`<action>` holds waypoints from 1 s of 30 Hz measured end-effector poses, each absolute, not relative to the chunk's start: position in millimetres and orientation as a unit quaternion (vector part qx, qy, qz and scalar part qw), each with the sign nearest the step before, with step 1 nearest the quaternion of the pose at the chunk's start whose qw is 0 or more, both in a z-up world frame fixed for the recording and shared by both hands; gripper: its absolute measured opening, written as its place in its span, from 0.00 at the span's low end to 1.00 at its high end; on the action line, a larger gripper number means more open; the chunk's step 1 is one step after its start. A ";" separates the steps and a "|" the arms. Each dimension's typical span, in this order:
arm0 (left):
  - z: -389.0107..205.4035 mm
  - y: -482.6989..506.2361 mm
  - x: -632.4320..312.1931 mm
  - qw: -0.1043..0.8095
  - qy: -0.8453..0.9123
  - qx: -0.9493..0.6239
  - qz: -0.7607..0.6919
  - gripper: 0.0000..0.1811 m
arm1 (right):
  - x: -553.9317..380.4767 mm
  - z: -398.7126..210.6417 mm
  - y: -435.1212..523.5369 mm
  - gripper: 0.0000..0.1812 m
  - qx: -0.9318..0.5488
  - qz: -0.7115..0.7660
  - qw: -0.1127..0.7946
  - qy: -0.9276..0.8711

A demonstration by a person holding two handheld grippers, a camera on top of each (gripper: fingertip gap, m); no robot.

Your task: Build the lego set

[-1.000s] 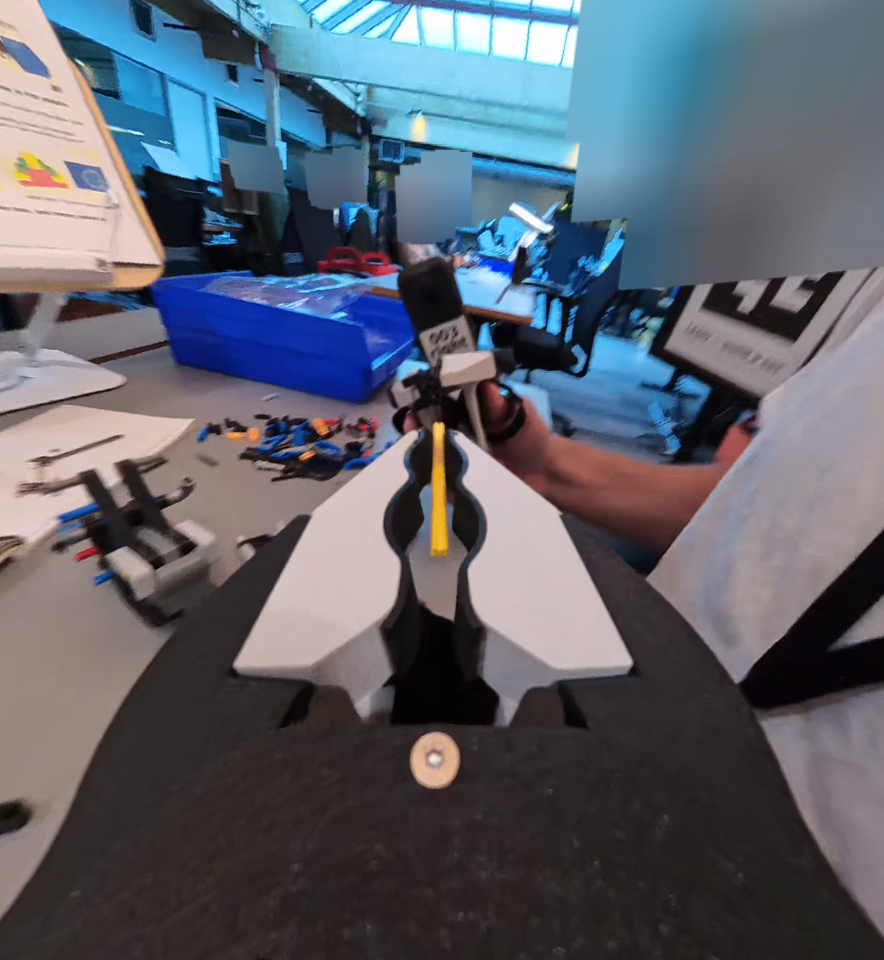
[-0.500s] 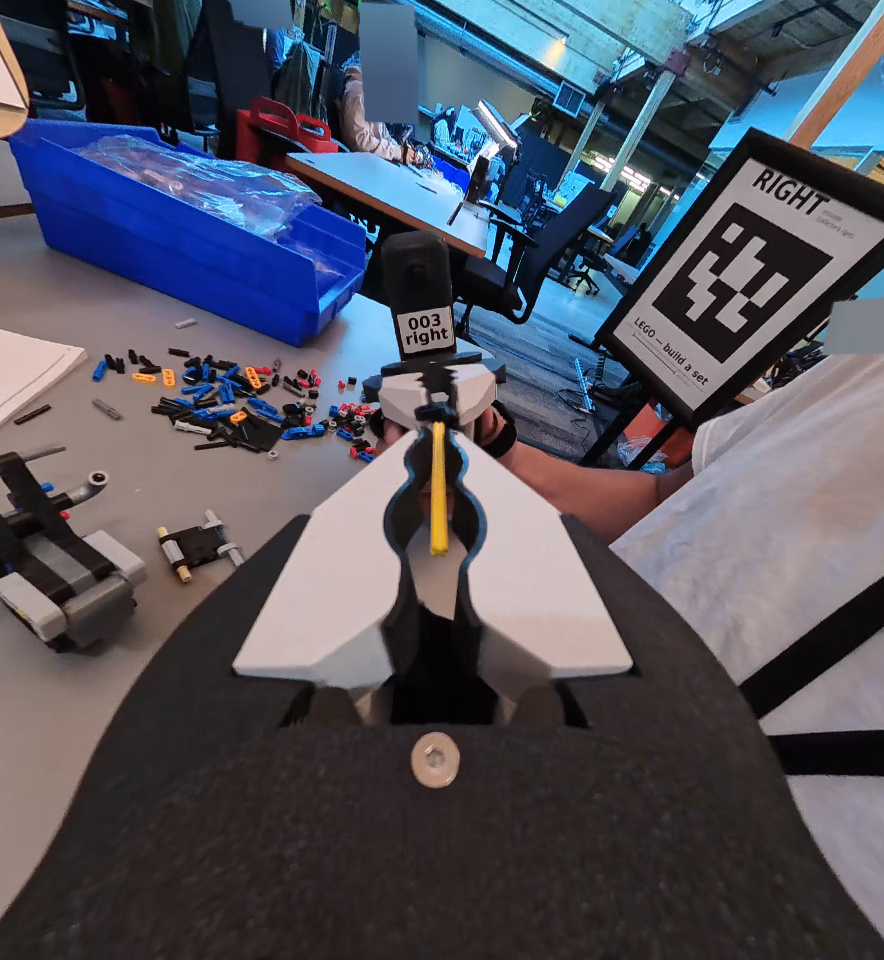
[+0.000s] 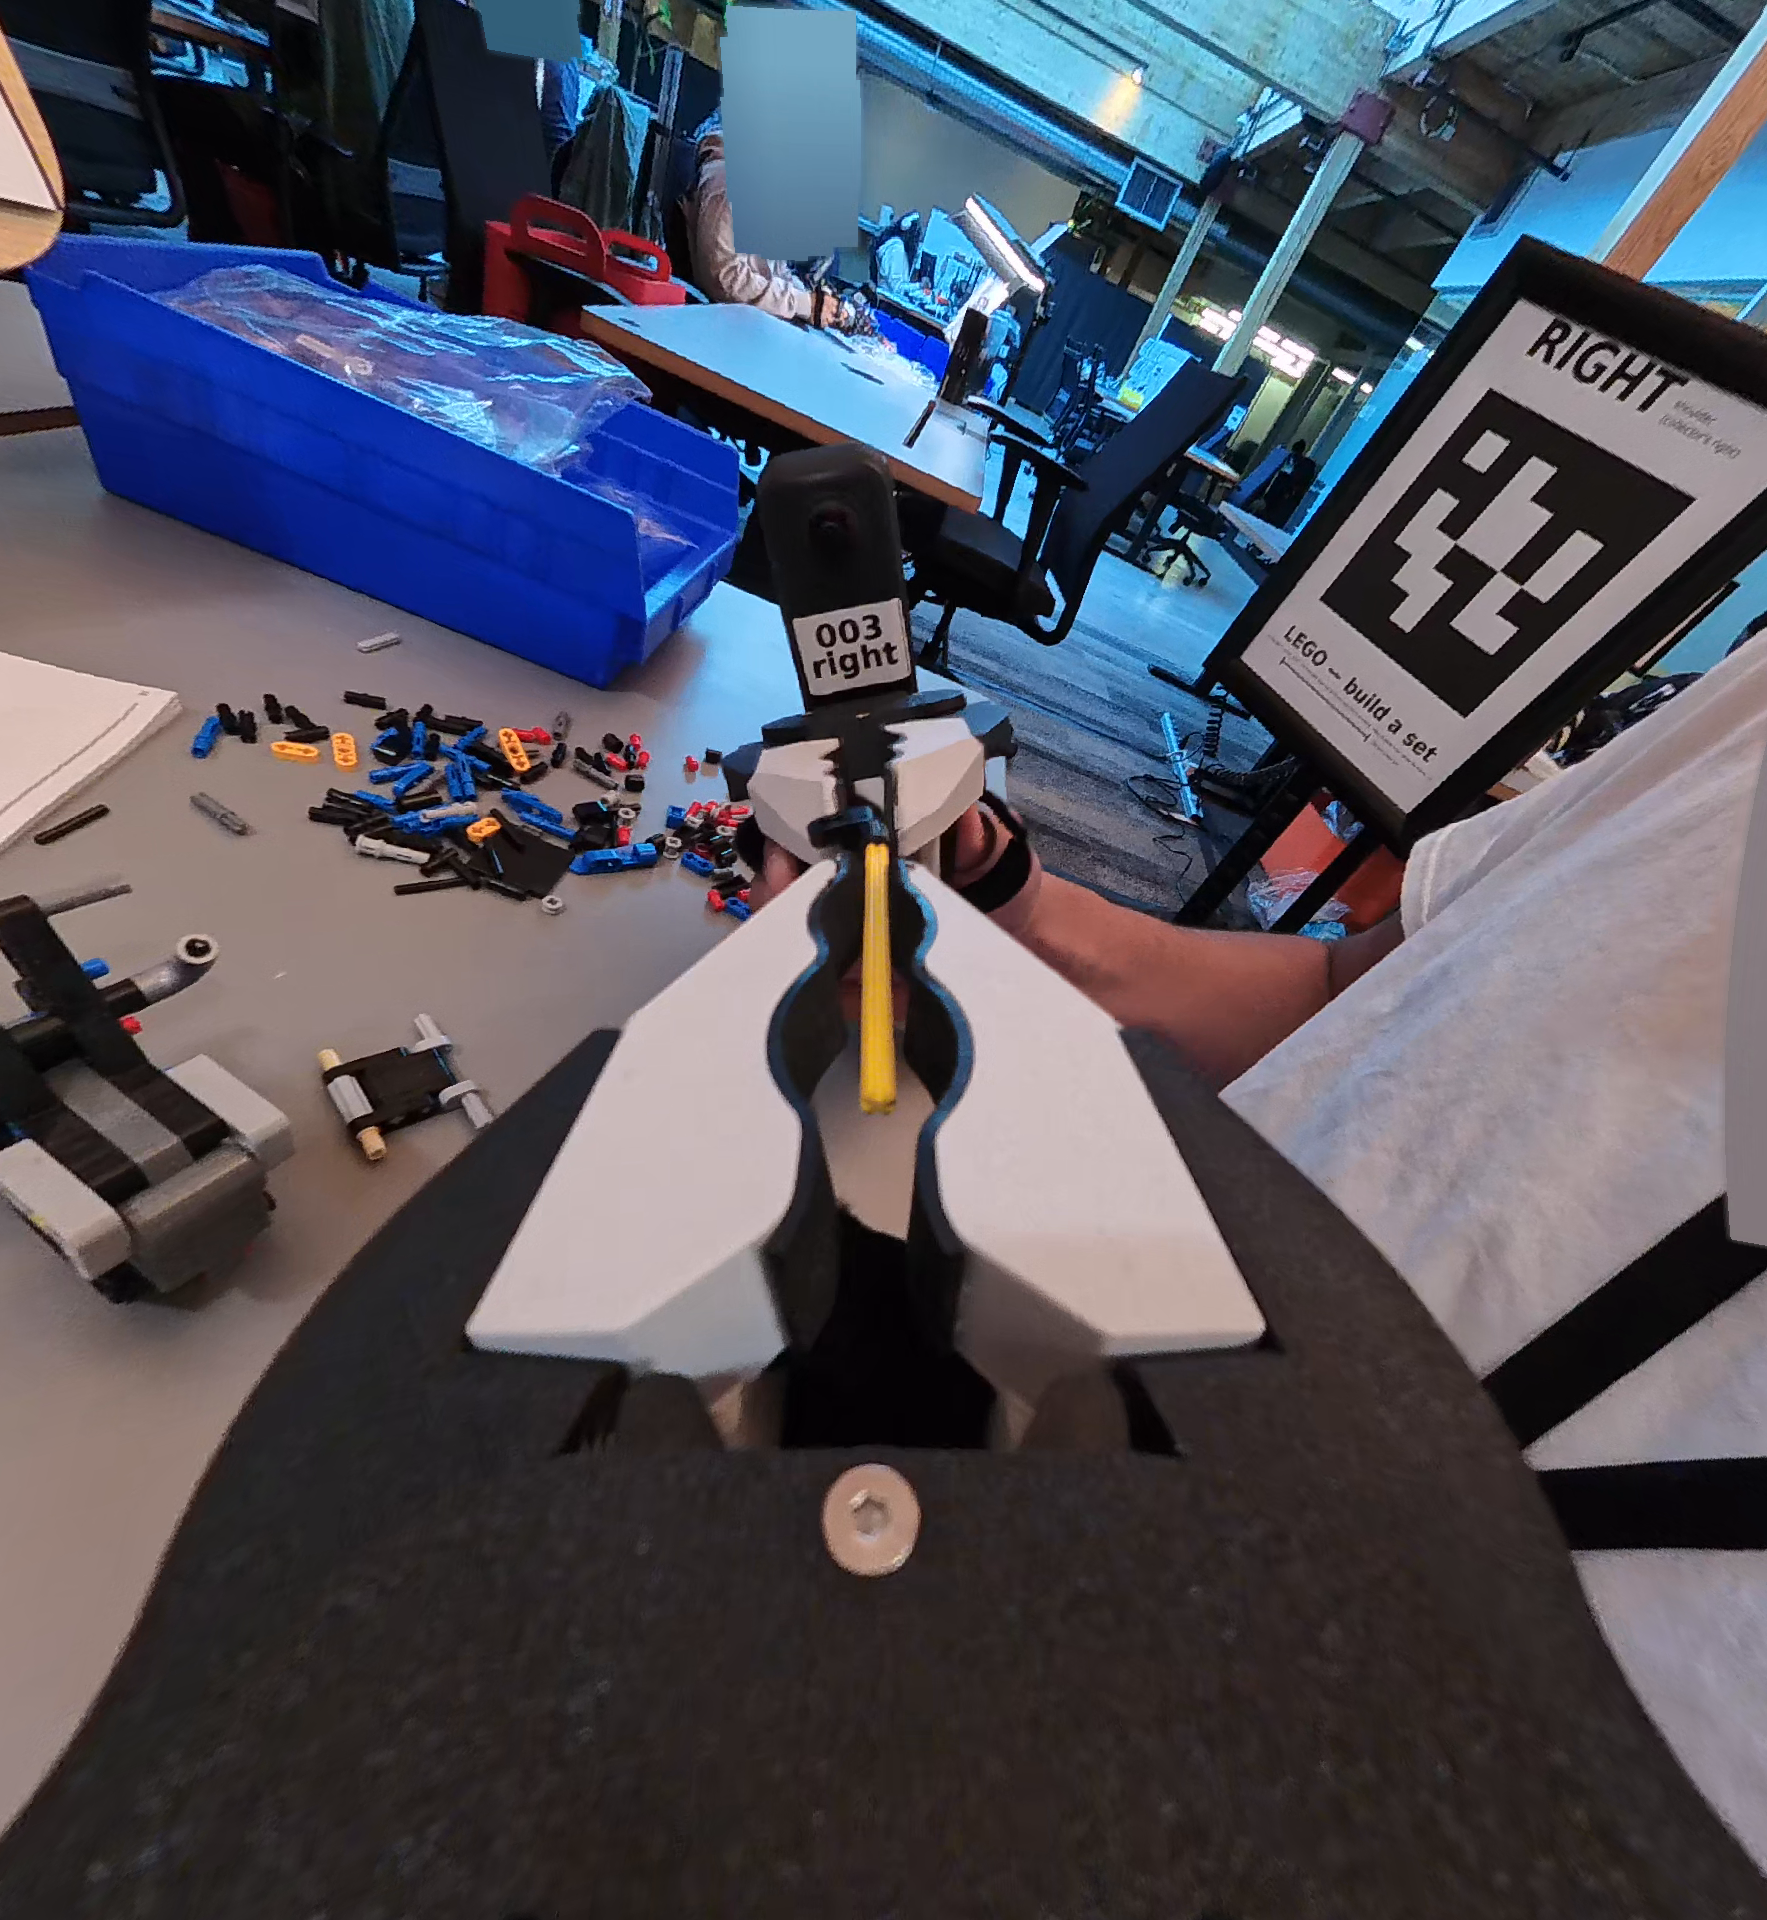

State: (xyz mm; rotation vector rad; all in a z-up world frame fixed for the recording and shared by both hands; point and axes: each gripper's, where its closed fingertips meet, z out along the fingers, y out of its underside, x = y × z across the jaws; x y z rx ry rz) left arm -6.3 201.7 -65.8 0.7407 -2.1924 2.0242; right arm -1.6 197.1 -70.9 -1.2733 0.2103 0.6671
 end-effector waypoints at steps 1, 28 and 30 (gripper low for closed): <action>-66.1 201.7 -6.3 0.028 -0.716 0.239 0.656 0.01 | -1.7 -71.0 197.1 0.03 -0.582 0.306 0.747 0.096; -87.5 206.1 -9.0 -0.059 -0.783 0.191 0.590 0.01 | -6.3 -90.8 202.9 0.03 -0.616 0.345 0.698 0.116; -87.0 206.1 -8.2 -0.062 -0.782 0.191 0.590 0.01 | -5.3 -90.4 203.3 0.03 -0.614 0.346 0.700 0.119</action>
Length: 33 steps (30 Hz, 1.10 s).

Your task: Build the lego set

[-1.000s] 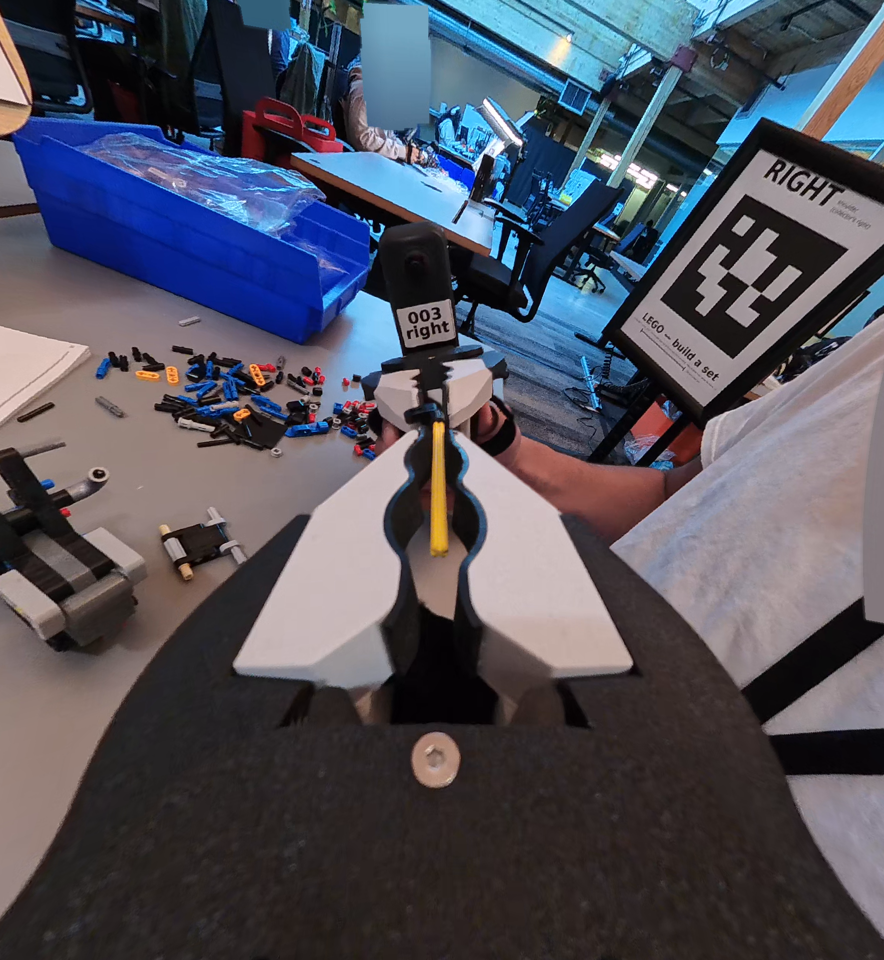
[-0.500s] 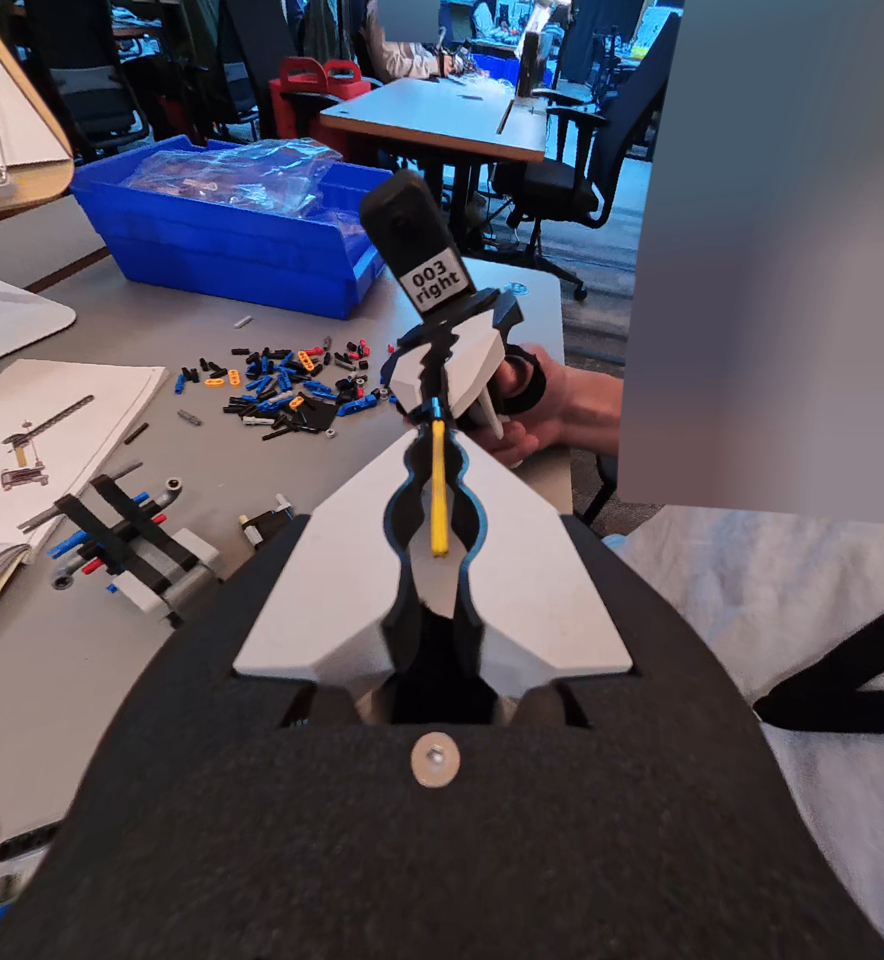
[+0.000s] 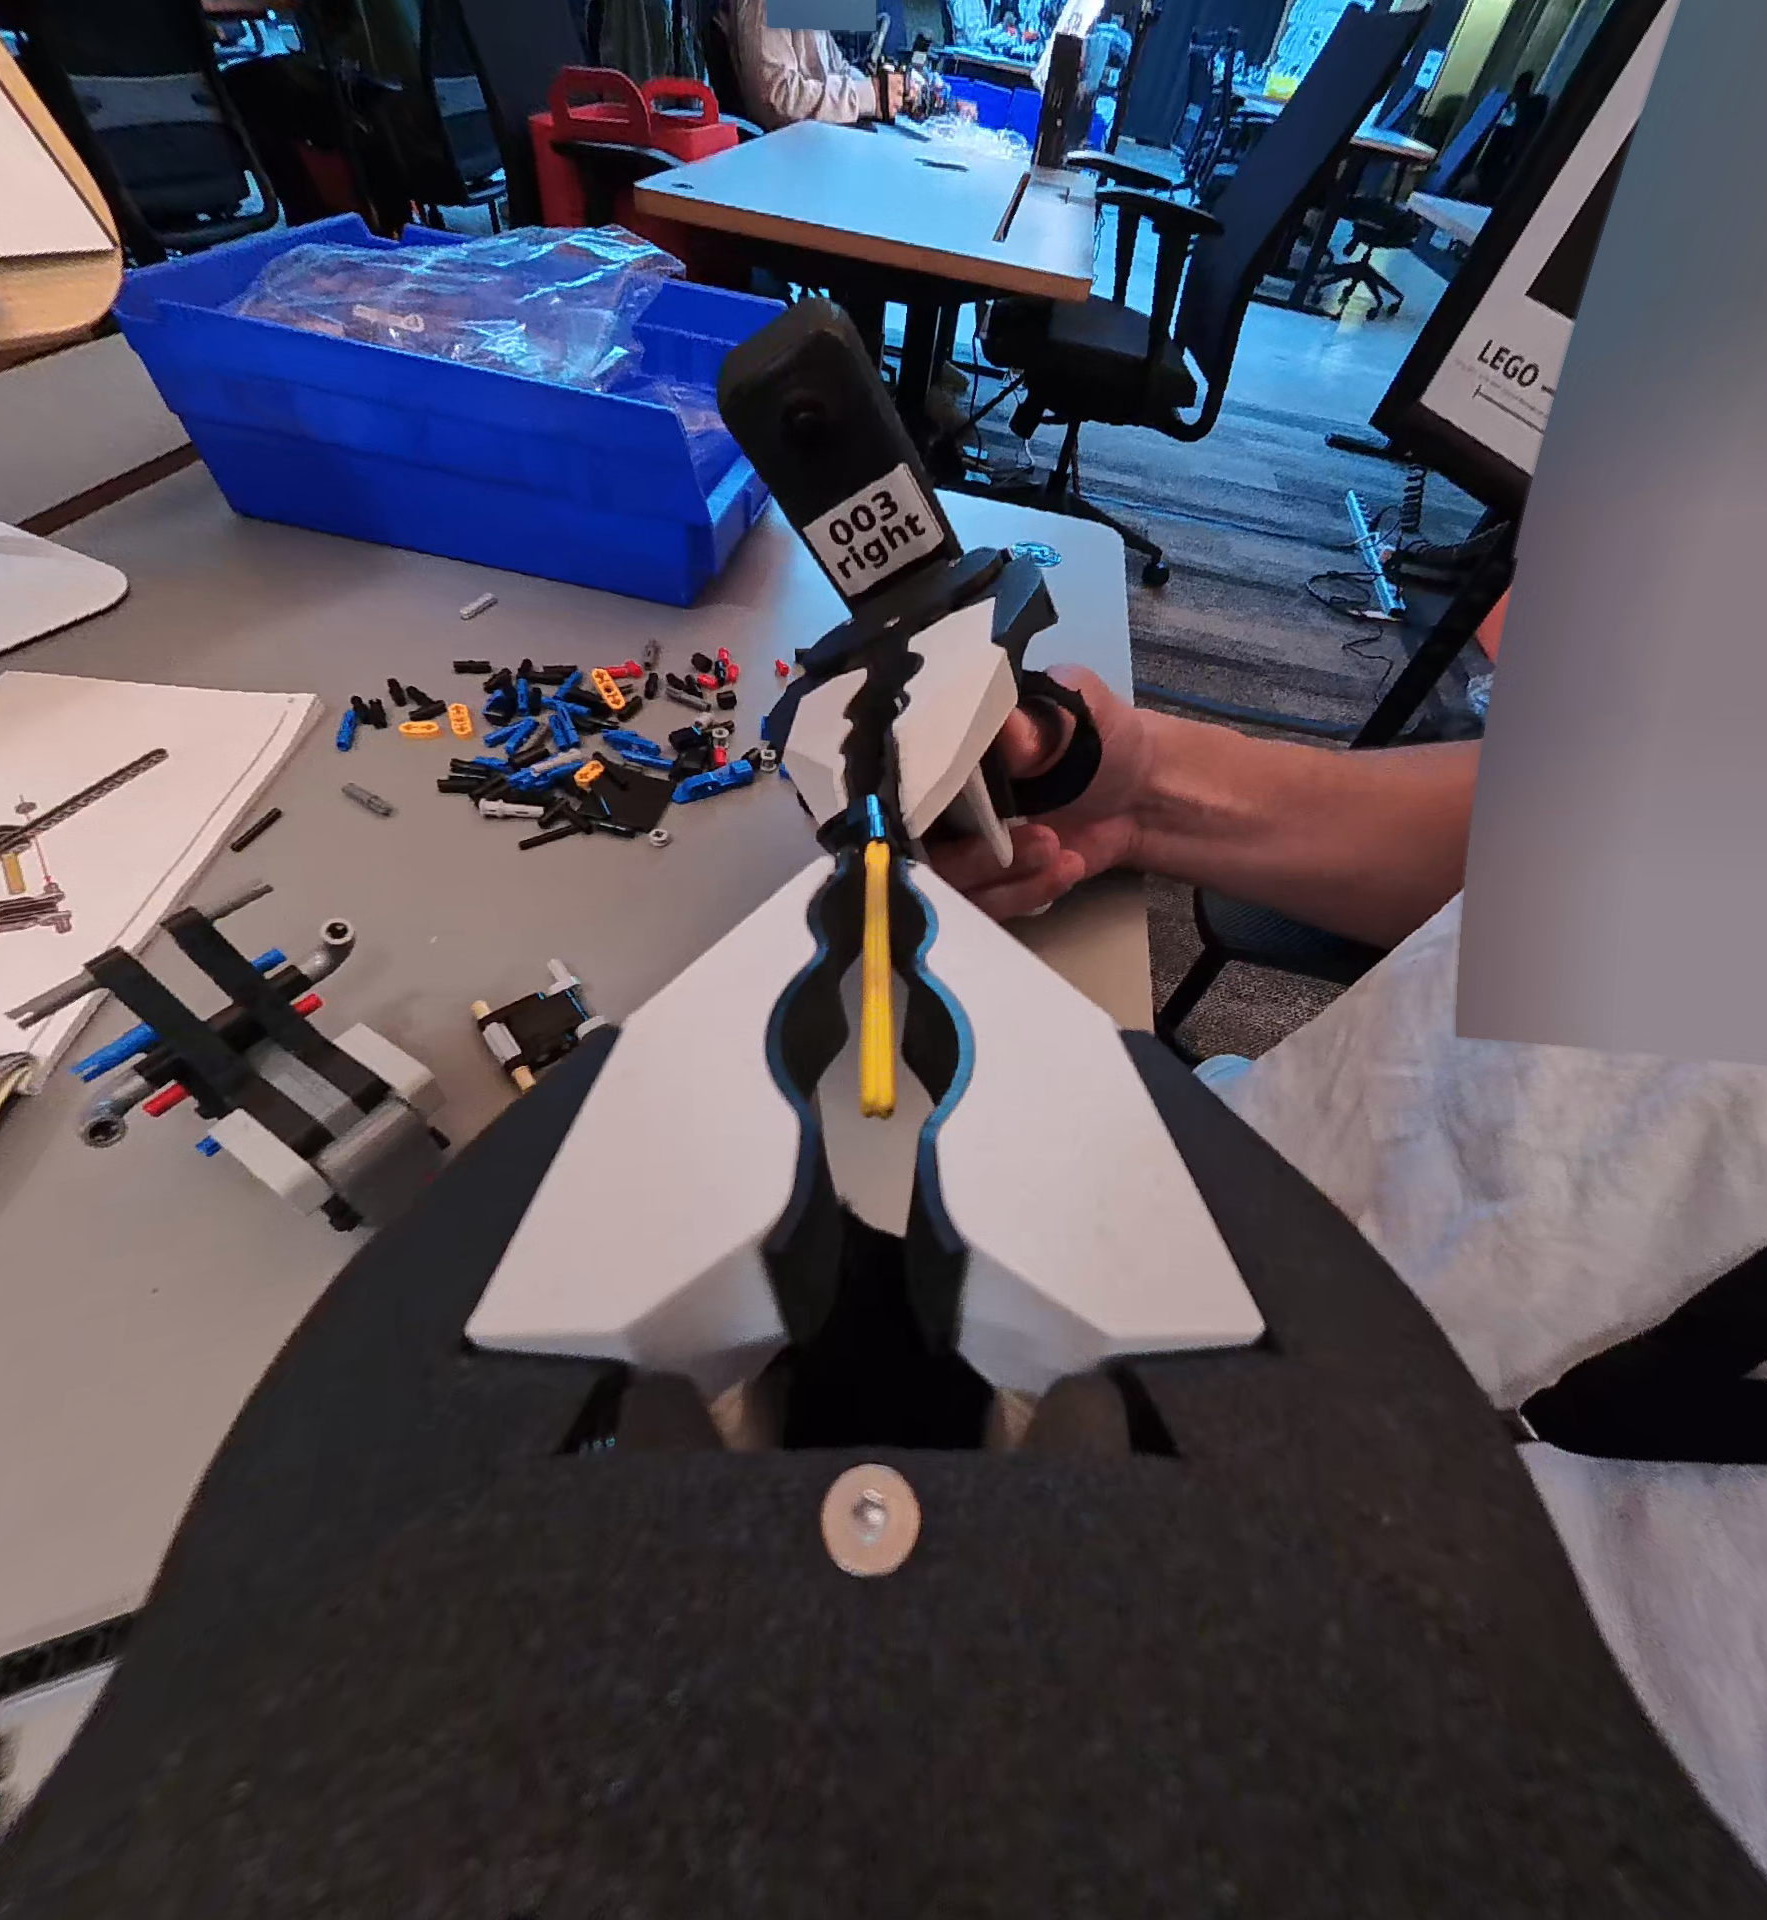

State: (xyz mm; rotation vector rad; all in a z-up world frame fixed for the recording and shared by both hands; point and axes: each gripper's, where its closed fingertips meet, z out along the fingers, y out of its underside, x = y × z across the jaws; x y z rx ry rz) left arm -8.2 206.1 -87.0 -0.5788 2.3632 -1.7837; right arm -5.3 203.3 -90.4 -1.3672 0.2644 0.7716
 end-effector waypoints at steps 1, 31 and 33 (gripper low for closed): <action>-88.5 206.2 -7.2 0.069 0.784 -0.192 -0.586 0.01 | -4.4 -91.8 203.4 0.03 -0.617 0.343 0.698 0.121; -100.6 214.7 -13.4 0.029 0.791 -0.210 -0.574 0.01 | -8.9 -104.1 206.9 0.03 -0.653 0.319 0.677 0.114; -103.4 216.6 -16.5 0.020 0.801 -0.201 -0.564 0.01 | -12.1 -107.0 208.6 0.03 -0.661 0.319 0.670 0.111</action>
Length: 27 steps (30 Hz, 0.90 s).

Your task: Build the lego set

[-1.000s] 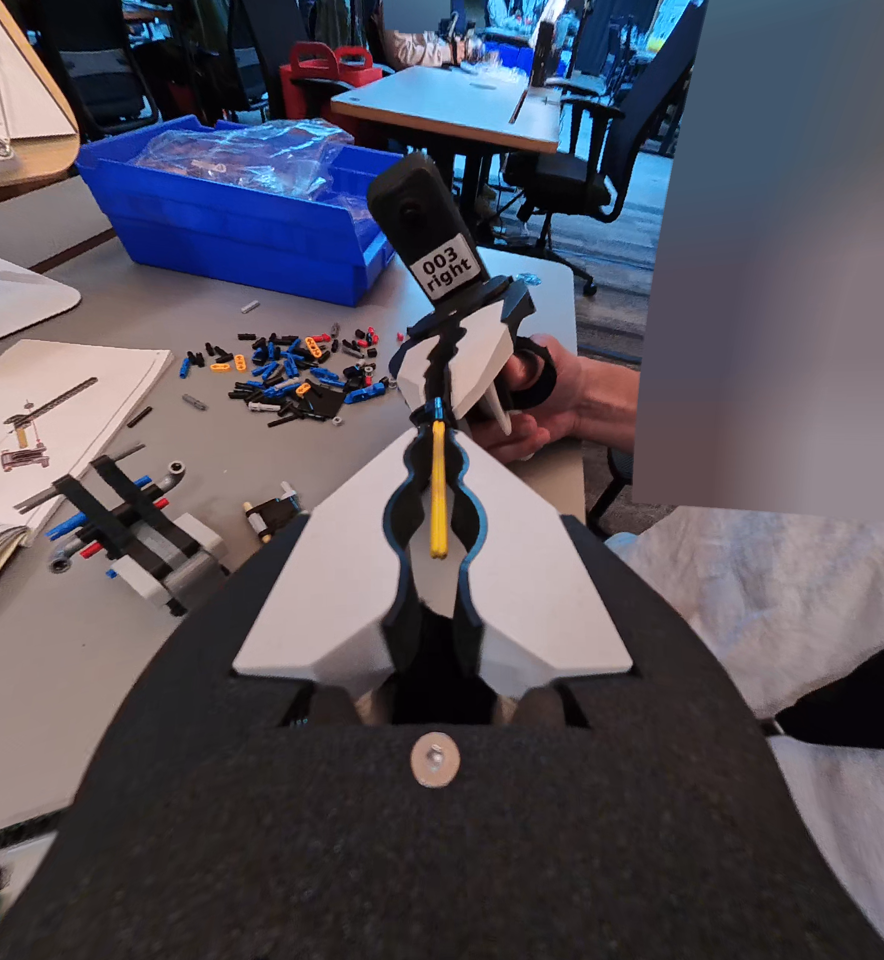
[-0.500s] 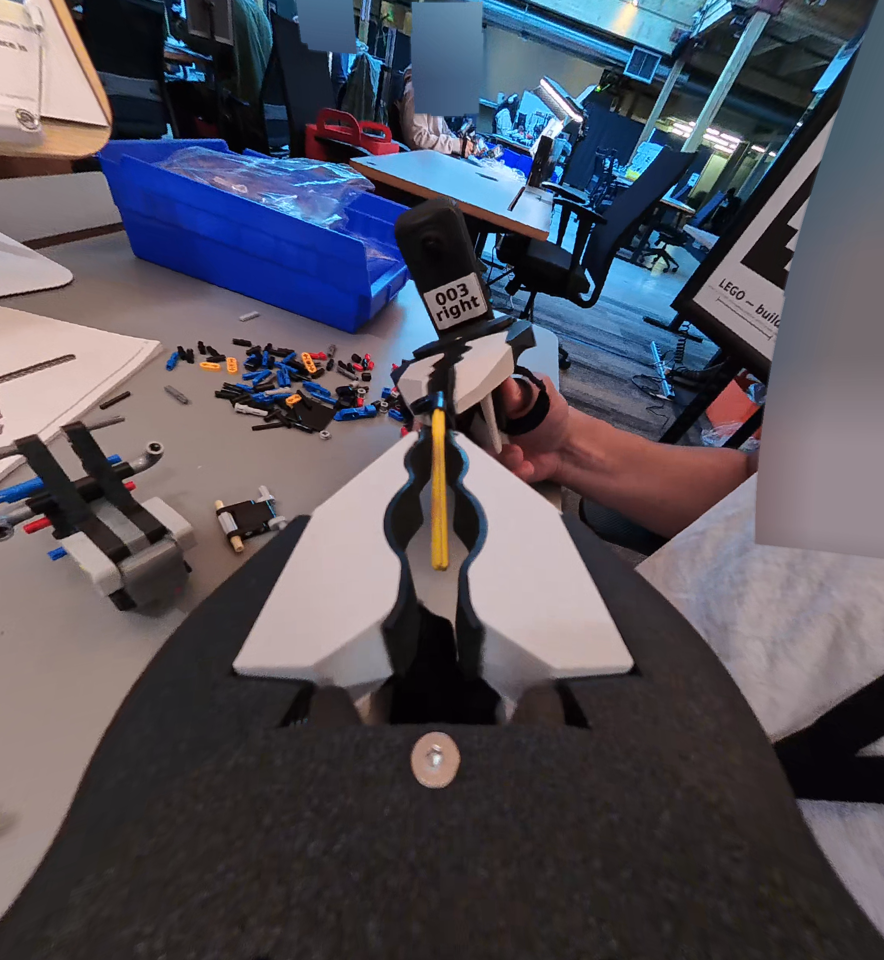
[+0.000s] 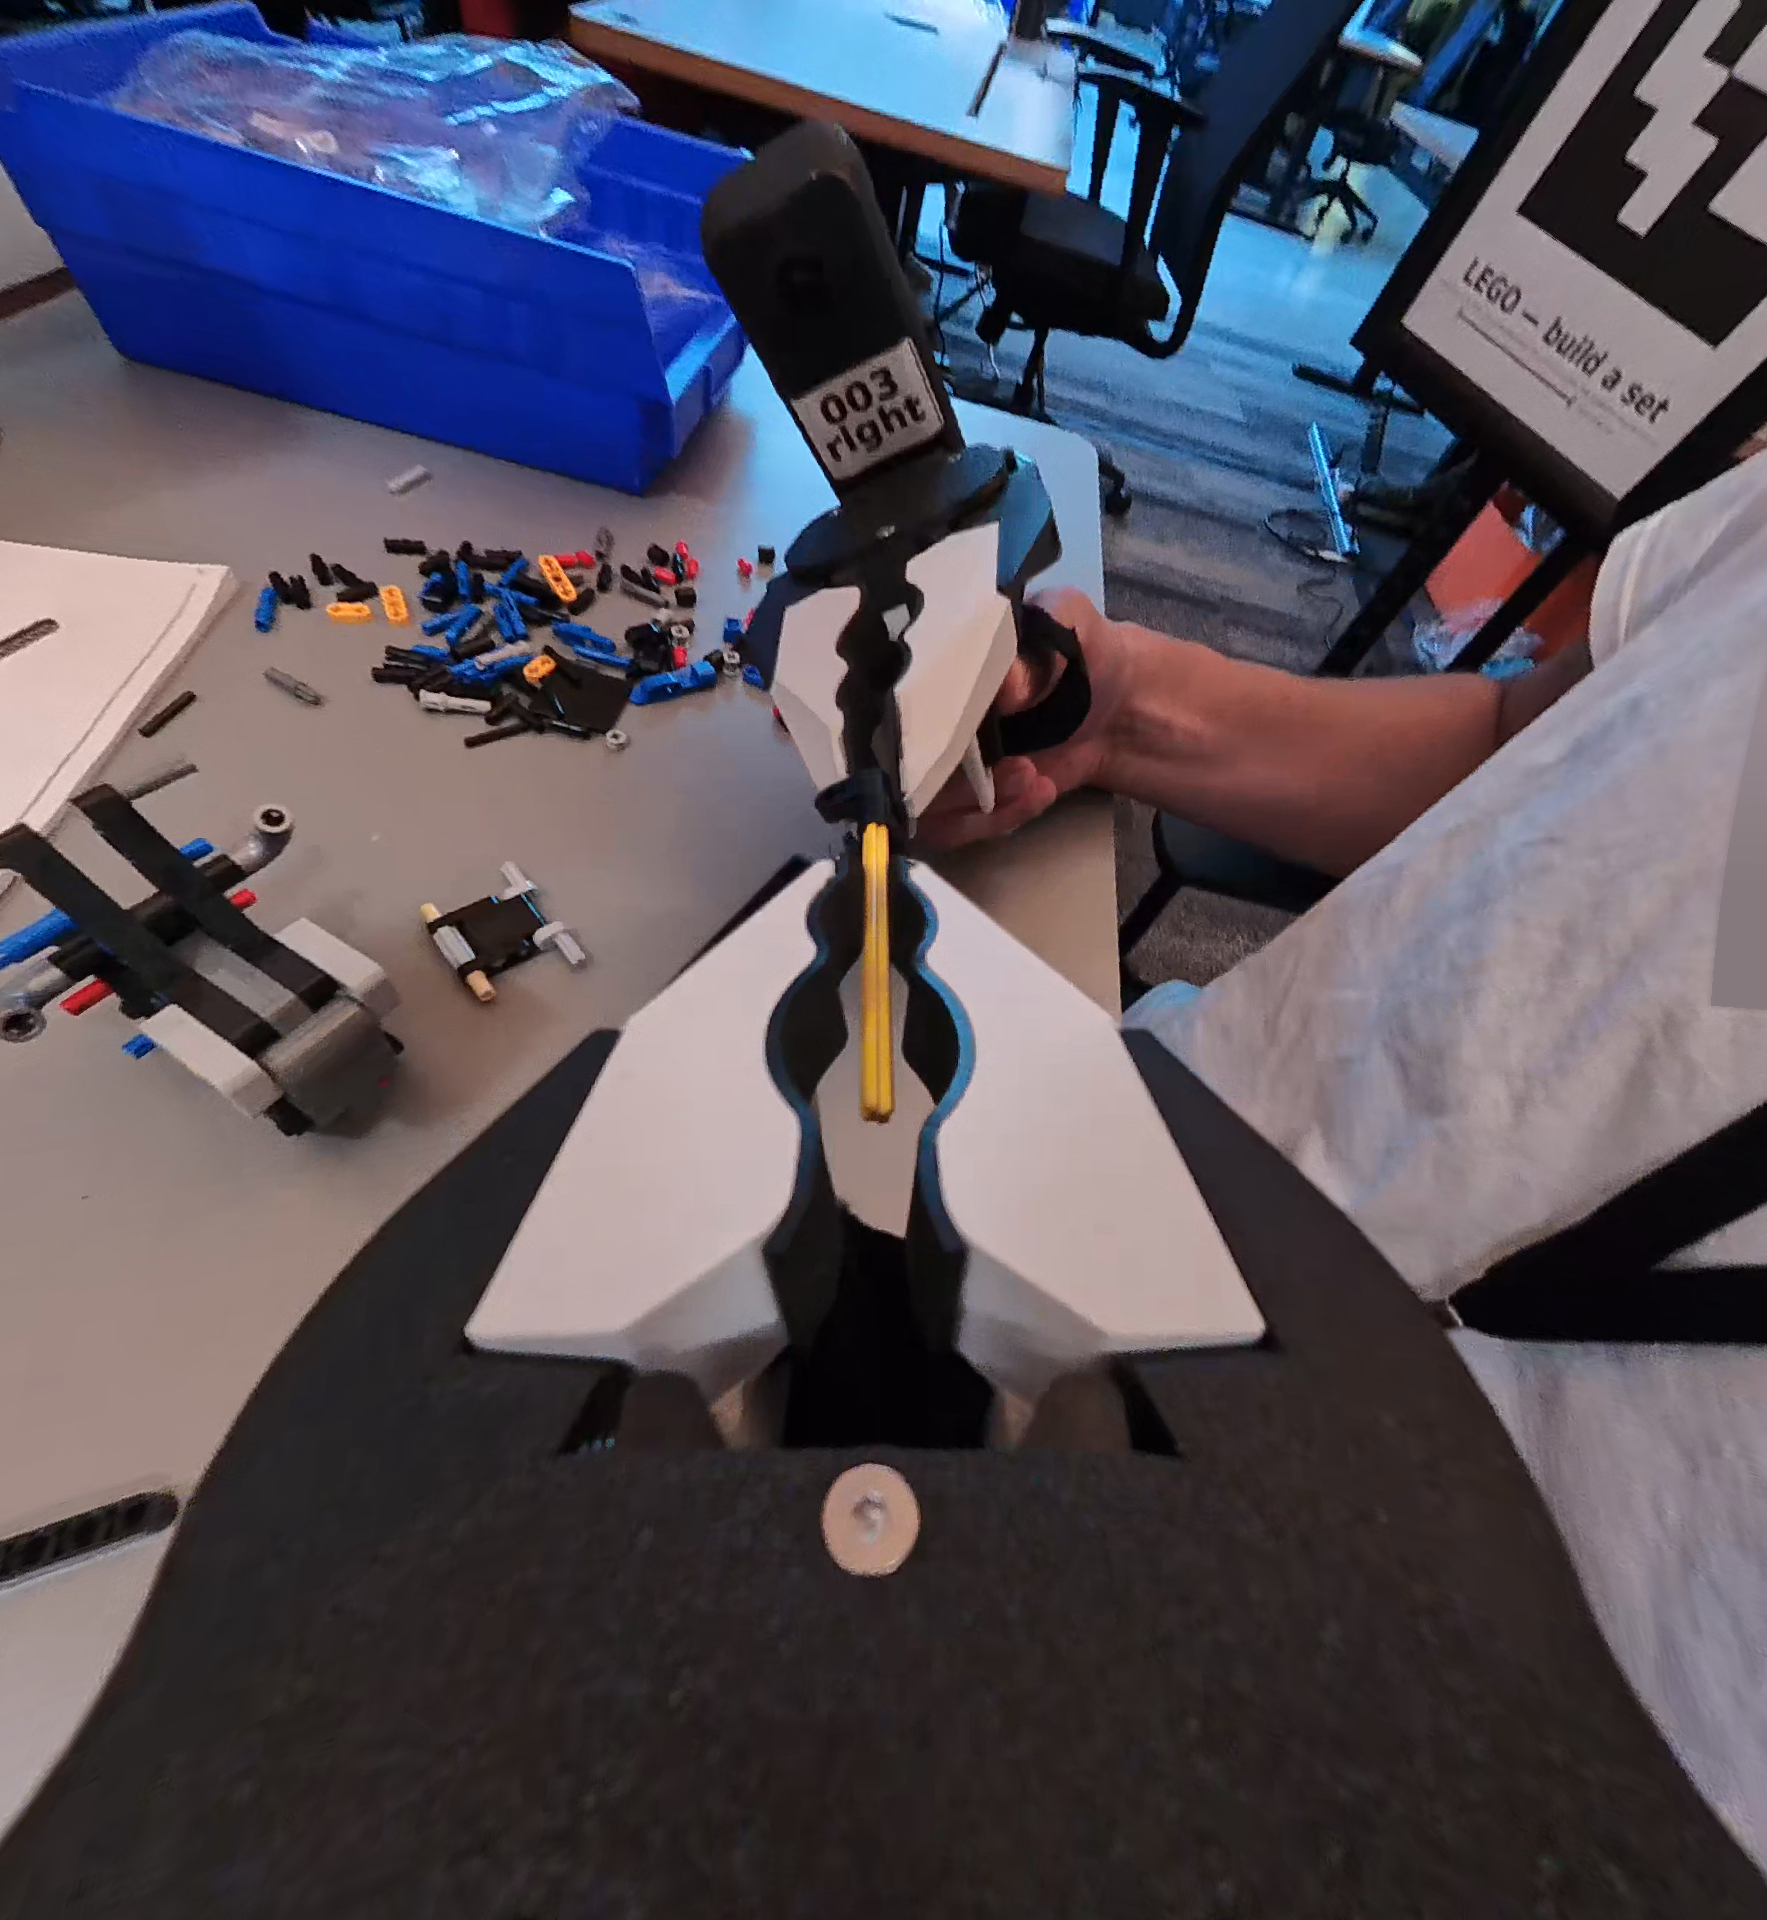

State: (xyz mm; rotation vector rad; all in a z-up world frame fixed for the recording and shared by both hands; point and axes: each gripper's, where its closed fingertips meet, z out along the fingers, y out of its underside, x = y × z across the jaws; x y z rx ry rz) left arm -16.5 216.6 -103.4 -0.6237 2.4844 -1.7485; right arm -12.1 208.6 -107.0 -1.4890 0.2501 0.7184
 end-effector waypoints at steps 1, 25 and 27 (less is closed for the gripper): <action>-105.8 217.7 -17.8 0.021 0.808 -0.196 -0.556 0.01 | -13.6 -109.8 209.6 0.03 -0.667 0.316 0.666 0.110; -103.2 207.5 -9.2 0.047 0.768 -0.212 -0.602 0.01 | -8.0 -104.3 209.6 0.03 -0.647 0.318 0.682 0.126; -100.2 206.0 -8.5 0.057 0.765 -0.210 -0.606 0.01 | -7.6 -101.5 208.1 0.03 -0.638 0.329 0.684 0.126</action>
